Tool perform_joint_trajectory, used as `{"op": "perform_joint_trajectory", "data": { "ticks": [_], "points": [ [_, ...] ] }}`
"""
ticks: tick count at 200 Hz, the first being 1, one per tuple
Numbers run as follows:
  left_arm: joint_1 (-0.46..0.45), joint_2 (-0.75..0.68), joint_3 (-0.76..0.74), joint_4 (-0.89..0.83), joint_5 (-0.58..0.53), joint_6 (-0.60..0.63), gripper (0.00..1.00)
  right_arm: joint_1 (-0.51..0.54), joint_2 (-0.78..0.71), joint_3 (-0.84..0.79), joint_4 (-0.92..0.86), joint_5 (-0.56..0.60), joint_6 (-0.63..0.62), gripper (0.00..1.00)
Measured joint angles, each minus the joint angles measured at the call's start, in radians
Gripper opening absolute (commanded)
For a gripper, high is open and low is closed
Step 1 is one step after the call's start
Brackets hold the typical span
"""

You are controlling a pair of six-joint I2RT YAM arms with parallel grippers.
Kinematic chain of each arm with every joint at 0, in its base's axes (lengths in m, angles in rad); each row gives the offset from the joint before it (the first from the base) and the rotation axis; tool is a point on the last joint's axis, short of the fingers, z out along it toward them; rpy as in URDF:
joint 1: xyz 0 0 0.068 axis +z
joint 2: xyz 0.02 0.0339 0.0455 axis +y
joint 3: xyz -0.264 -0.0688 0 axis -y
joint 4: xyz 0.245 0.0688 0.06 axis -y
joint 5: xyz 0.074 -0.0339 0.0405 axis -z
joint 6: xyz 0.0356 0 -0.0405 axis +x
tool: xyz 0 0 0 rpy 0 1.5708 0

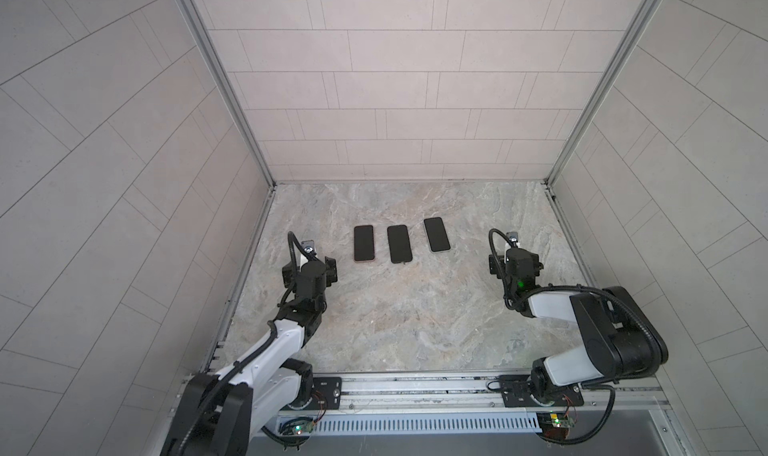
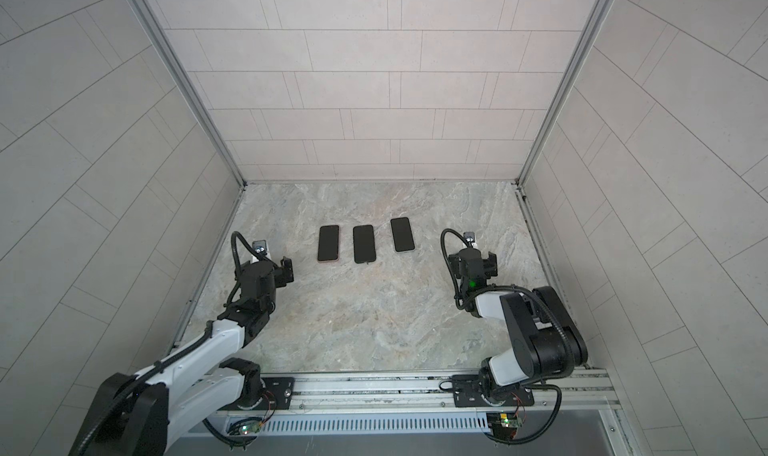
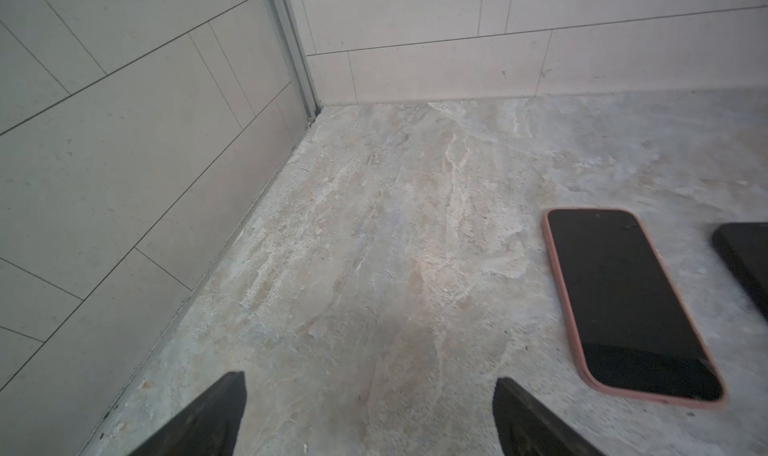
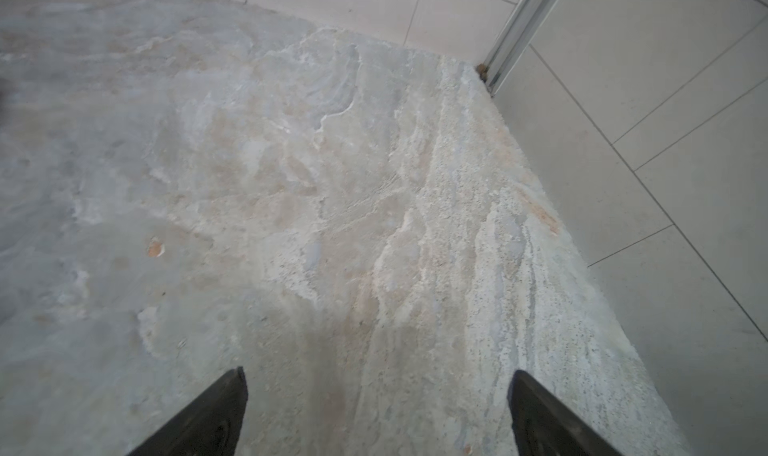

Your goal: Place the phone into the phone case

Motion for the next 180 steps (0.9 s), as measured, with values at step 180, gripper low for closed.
{"op": "perform_joint_trajectory", "data": {
  "ticks": [180],
  "points": [
    [0.126,0.557,0.093,0.470,0.219,0.019,1.00,-0.053,0.010,0.049,0.013,-0.054,0.047,0.99]
  ]
}}
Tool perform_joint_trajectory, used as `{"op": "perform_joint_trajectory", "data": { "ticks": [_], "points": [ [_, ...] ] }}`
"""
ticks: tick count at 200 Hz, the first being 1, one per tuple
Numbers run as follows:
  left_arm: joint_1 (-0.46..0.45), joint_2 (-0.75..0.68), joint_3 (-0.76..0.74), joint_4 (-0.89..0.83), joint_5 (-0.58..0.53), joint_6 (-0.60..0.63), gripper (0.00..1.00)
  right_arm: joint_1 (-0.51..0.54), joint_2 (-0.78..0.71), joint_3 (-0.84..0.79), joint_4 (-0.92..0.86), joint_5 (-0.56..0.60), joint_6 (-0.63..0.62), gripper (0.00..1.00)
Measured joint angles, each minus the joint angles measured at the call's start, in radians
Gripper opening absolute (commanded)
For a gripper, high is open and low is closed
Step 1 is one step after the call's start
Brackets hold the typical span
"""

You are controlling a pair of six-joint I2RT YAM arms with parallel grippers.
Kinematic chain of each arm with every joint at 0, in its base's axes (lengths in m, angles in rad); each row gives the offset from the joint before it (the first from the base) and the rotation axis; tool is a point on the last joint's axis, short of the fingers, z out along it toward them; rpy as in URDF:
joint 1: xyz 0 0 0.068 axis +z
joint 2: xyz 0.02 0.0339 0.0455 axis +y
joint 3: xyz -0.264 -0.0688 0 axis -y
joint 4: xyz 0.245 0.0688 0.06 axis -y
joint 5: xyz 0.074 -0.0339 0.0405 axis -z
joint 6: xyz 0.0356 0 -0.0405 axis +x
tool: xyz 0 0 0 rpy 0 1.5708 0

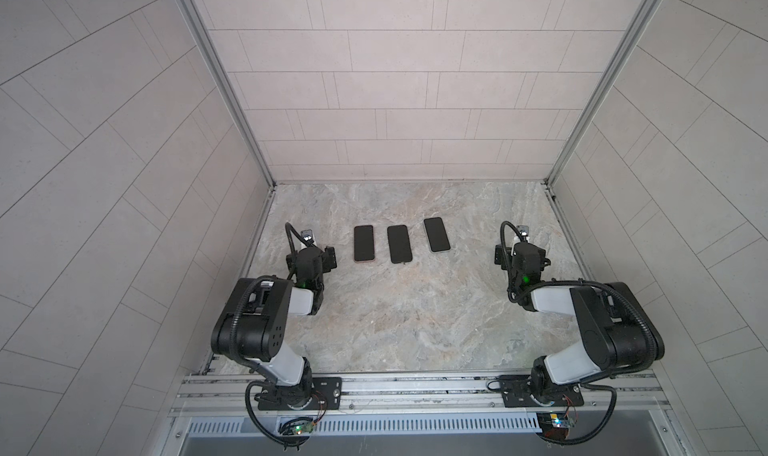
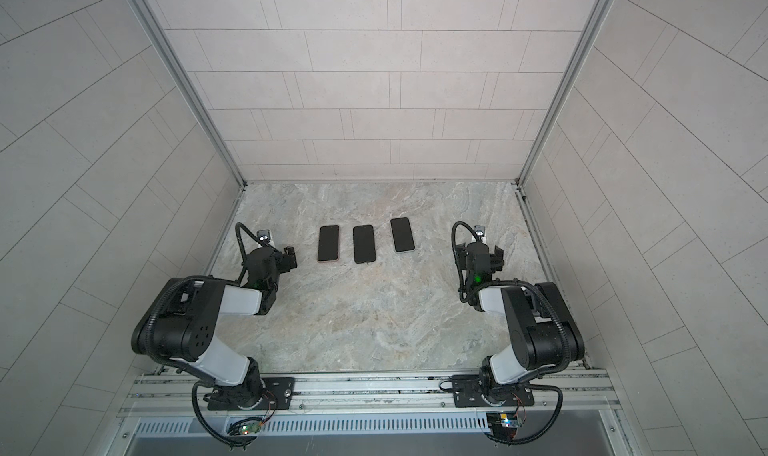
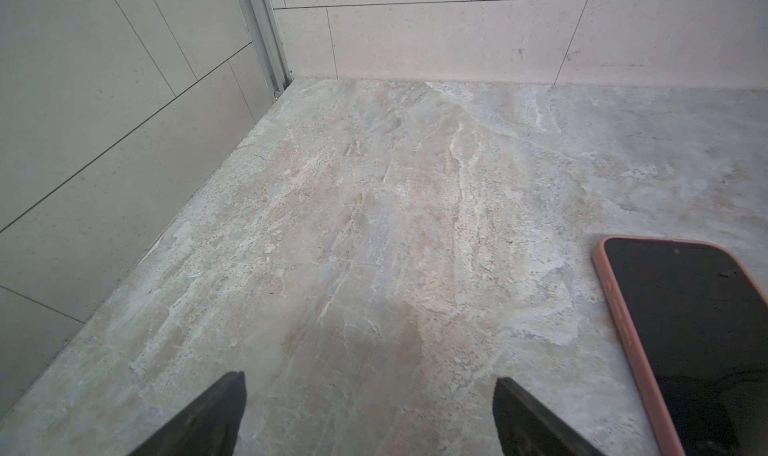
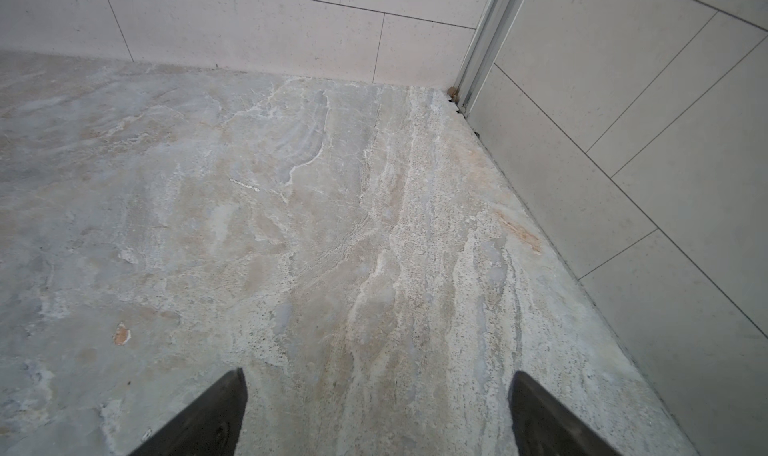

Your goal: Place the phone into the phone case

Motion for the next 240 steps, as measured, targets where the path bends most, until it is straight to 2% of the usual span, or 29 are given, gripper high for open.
{"op": "perform_joint_trajectory", "data": {
  "ticks": [21,41,77,240],
  "points": [
    [-0.001,0.000,-0.011,0.033,0.074,0.032,1.00,0.007,0.000,-0.013,0.018,-0.079,-0.034,1.00],
    [0.006,0.000,-0.002,0.022,0.106,0.026,1.00,0.005,0.001,-0.010,-0.003,-0.107,-0.032,1.00],
    [0.036,0.000,0.013,0.016,0.111,0.016,1.00,-0.024,0.001,-0.002,-0.010,-0.111,-0.021,1.00],
    [0.036,0.000,0.013,0.015,0.126,0.017,1.00,-0.011,0.000,-0.003,-0.018,-0.129,-0.028,1.00]
  ]
}}
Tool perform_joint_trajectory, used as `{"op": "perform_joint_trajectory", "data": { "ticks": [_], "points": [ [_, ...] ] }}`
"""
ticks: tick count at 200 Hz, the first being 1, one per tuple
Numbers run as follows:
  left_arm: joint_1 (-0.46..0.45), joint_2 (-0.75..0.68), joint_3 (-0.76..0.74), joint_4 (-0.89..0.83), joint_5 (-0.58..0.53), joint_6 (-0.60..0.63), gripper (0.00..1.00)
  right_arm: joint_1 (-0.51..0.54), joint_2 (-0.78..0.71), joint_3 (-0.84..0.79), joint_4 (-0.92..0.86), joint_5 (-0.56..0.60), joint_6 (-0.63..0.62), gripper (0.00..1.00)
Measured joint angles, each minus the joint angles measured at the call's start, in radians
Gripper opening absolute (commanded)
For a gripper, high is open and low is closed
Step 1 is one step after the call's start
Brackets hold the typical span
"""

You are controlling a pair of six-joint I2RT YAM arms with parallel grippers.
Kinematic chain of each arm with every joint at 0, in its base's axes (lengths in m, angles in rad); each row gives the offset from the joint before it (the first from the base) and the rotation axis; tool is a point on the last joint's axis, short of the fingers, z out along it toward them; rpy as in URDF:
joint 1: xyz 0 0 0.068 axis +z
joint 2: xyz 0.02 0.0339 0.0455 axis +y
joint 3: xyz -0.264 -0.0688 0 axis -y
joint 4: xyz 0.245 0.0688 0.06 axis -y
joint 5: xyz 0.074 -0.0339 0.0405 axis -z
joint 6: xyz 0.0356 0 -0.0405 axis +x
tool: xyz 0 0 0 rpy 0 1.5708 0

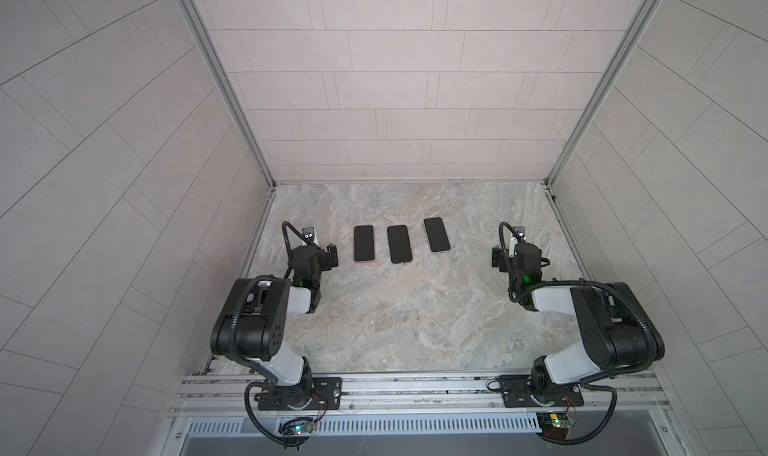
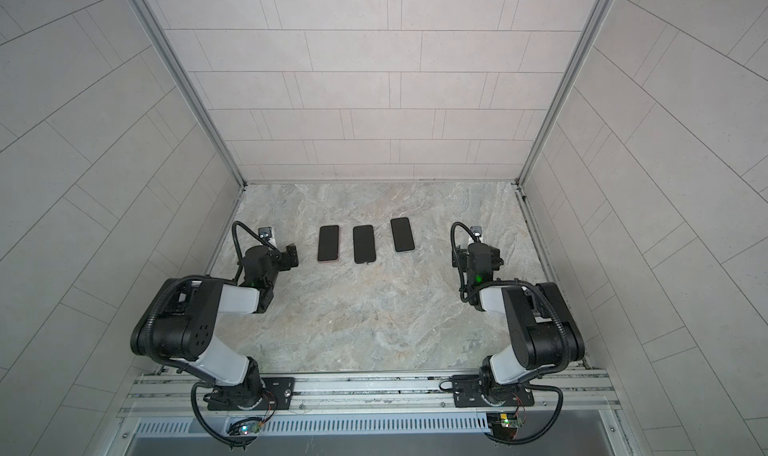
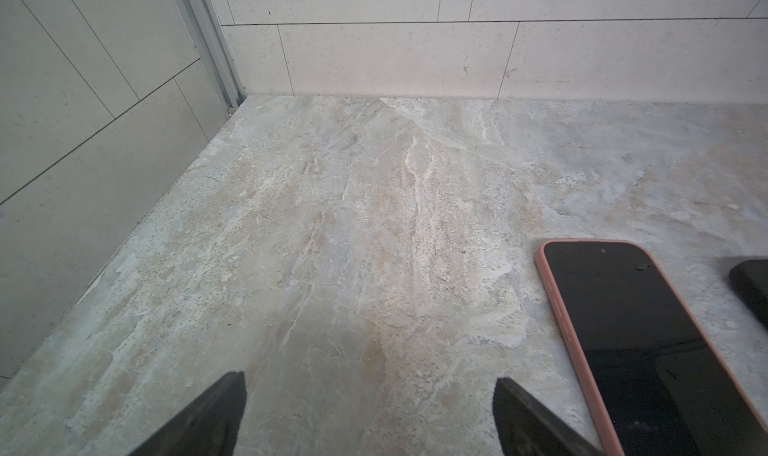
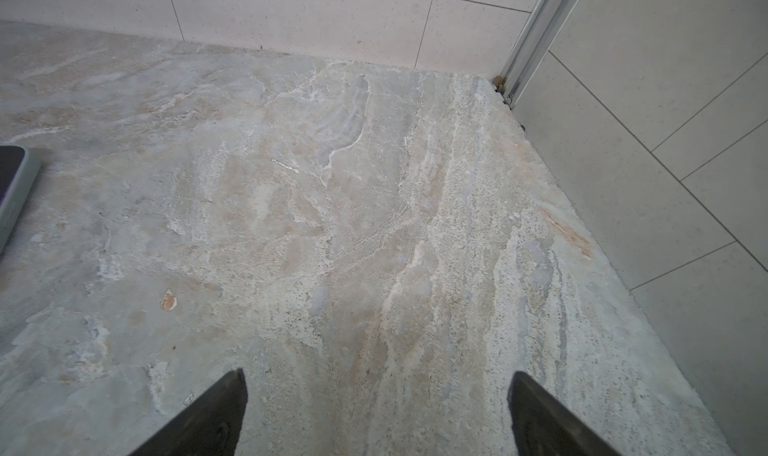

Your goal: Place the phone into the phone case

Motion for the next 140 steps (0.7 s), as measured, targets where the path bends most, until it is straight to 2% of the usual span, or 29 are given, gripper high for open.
{"op": "perform_joint_trajectory", "data": {
  "ticks": [19,28,46,62,96,140],
  "points": [
    [0.000,0.000,0.000,0.000,0.000,0.000,1.00,-0.007,-0.021,-0.072,0.088,-0.103,-0.031,1.00],
    [0.000,0.000,0.000,0.000,0.000,0.000,1.00,-0.008,-0.028,-0.103,0.106,-0.111,-0.031,1.00],
    [0.000,0.000,0.000,0.000,0.000,0.000,1.00,-0.011,-0.026,-0.098,0.083,-0.019,0.010,0.99],
    [0.000,0.000,0.000,0.000,0.000,0.000,1.00,-0.016,-0.026,-0.072,0.085,0.018,0.022,0.99],
    [0.000,0.000,0.000,0.000,0.000,0.000,1.00,-0.015,-0.015,0.000,0.045,-0.004,0.014,0.99],
    [0.000,0.000,0.000,0.000,0.000,0.000,1.00,-0.015,-0.011,0.008,0.013,-0.022,0.010,1.00]
  ]
}}
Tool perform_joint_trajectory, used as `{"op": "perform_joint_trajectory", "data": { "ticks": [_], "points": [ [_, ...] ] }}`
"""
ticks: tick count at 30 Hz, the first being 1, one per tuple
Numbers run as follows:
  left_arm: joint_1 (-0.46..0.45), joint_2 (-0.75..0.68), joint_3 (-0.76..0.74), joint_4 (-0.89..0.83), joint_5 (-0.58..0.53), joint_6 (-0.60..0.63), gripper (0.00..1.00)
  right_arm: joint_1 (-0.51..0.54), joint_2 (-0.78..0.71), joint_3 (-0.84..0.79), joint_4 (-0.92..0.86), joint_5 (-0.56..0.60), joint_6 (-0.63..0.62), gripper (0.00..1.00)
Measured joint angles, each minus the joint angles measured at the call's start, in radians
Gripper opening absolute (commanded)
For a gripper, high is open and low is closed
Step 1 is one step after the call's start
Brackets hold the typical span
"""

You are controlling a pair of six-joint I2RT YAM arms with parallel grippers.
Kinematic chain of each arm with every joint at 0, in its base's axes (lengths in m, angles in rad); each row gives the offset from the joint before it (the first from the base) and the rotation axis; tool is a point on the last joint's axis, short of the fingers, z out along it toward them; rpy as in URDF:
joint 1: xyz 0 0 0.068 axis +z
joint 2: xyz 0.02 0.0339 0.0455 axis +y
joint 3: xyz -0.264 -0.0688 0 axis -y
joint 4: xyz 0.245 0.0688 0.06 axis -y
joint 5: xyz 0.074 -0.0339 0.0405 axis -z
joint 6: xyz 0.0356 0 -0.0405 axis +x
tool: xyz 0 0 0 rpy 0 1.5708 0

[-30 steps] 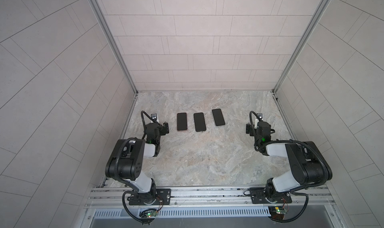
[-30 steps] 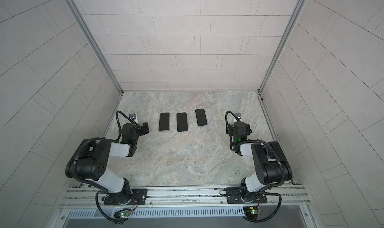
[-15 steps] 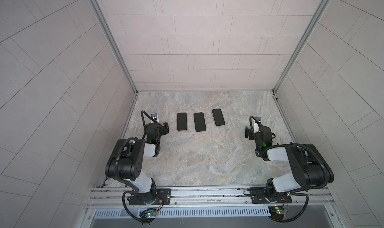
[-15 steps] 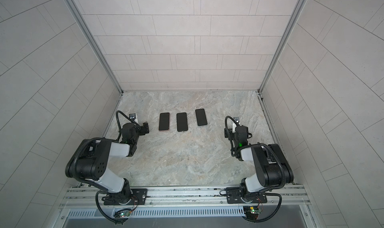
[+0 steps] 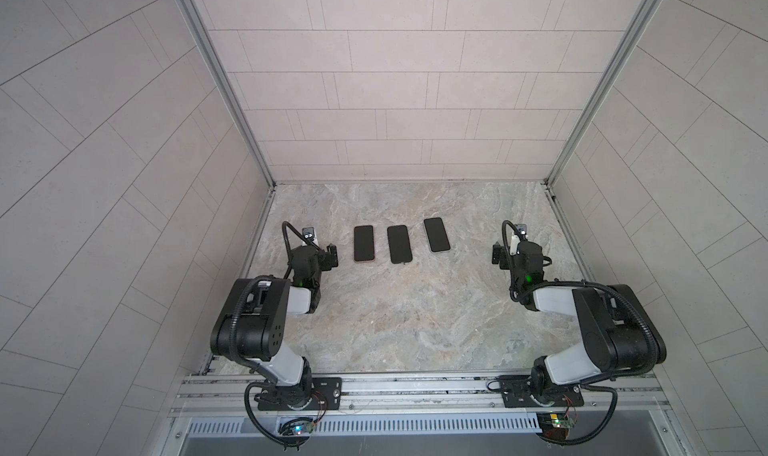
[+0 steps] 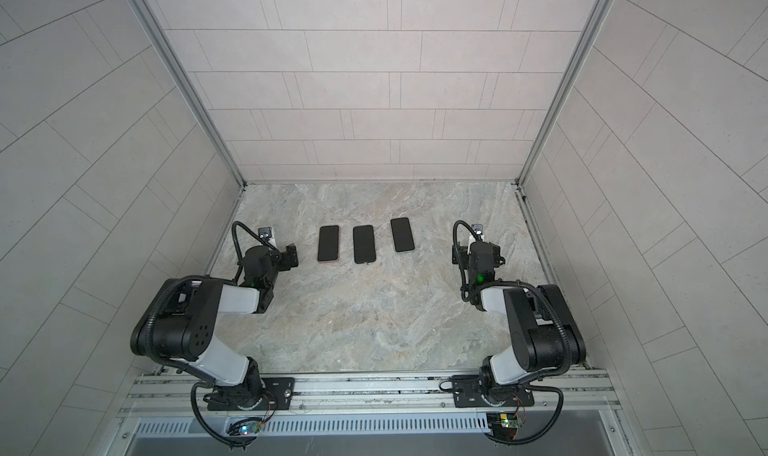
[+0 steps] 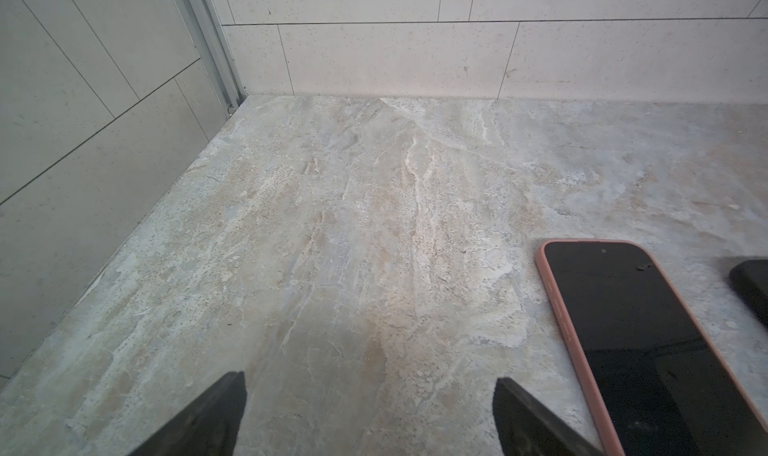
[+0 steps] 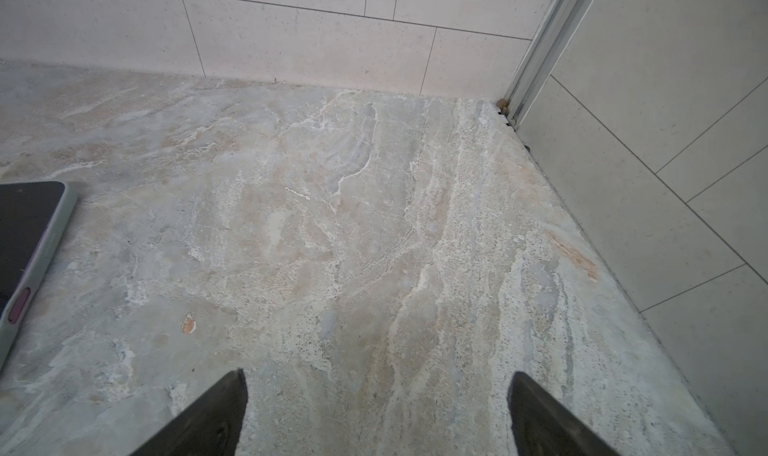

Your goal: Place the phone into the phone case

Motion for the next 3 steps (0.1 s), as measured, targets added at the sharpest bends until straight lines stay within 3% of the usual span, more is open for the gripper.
{"op": "perform_joint_trajectory", "data": {
  "ticks": [3],
  "points": [
    [0.000,0.000,0.000,0.000,0.000,0.000,1.00,0.000,0.010,0.002,-0.009,-0.003,0.000,1.00]
  ]
}}
